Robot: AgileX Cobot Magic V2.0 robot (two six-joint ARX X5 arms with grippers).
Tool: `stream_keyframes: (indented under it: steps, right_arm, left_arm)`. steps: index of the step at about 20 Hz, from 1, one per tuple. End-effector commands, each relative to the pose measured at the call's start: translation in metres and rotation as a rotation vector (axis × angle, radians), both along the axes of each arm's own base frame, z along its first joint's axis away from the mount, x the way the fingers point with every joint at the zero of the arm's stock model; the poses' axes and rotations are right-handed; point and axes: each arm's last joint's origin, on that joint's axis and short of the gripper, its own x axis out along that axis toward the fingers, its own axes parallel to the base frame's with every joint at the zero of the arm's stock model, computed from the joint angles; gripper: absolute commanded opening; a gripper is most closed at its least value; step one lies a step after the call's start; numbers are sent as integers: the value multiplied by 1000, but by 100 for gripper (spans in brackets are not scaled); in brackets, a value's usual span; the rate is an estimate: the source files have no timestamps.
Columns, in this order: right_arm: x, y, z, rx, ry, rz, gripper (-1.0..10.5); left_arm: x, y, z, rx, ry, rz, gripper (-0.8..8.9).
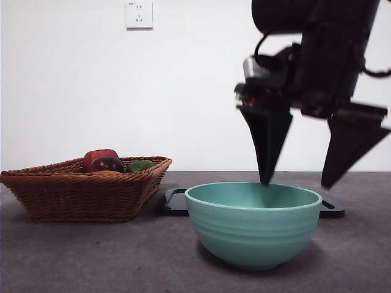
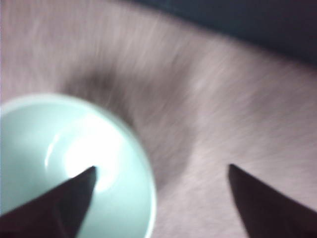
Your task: Pick up the wifruite, put it on the bowl, pick up the plate, put it on desk
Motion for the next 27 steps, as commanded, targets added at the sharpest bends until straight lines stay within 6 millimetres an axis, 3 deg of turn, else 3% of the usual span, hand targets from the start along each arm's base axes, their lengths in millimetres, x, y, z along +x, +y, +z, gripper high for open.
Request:
stream_keyframes:
  steps: [1, 4, 7, 10, 14, 18, 22, 27]
  right_arm:
    - [-5, -2, 37, 36, -71, 11, 542]
    - [-27, -19, 87, 72, -186, 3, 604]
    - [-67, -51, 133, 136, -298, 2, 616]
    - [-114, -86, 160, 197, -389, 11, 616]
    - [-170, -129, 173, 258, -527, 52, 616]
    - [-209, -159, 172, 314, -626, 64, 616]
    - [-227, -173, 166, 320, -633, 62, 616]
    - [-227, -173, 168, 338, -662, 59, 615]
  left_arm:
    - [1, -1, 3, -3, -19, -15, 624]
    - [1, -1, 3, -3, -19, -15, 624]
    - [1, -1, 3, -3, -19, -15, 624]
    - [1, -1, 3, -3, -20, -14, 624]
    - [1, -1, 3, -3, -21, -14, 624]
    - [1, -1, 3, -3, -19, -14, 624]
    - [1, -1, 3, -3, -20, -14, 624]
    - [1, -1, 3, -3, -18, -14, 624]
